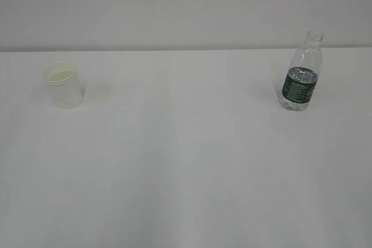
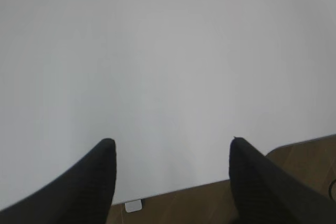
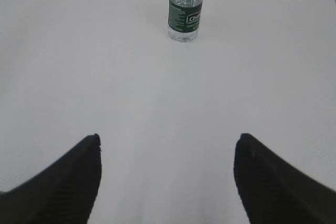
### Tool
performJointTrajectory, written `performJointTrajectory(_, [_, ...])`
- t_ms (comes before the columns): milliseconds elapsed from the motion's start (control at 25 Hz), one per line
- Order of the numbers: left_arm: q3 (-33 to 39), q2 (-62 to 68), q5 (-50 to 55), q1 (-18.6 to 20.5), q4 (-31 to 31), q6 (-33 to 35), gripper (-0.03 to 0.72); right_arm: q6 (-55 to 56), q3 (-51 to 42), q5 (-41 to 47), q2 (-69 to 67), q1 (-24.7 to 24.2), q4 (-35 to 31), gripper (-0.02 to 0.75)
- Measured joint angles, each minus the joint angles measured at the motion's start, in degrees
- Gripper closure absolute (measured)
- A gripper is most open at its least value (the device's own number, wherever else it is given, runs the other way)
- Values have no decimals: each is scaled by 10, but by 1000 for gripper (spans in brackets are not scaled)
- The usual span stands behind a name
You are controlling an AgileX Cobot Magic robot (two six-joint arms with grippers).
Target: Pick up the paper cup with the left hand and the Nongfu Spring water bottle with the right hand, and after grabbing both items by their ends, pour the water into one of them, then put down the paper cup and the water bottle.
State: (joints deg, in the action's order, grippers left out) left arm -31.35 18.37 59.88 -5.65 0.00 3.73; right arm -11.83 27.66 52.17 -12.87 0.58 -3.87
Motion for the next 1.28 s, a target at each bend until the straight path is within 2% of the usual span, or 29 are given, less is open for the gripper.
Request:
performJointTrajectory(520, [7, -65, 26, 0, -17, -1, 227, -1, 0, 9, 26, 0, -1, 149])
performJointTrajectory(960, [10, -72, 26, 0, -19, -5, 232, -1, 15, 76, 38, 0, -4, 149])
performJointTrajectory(1280, [10, -72, 26, 0, -19, -5, 257, 34, 11, 121, 57, 0, 27, 150])
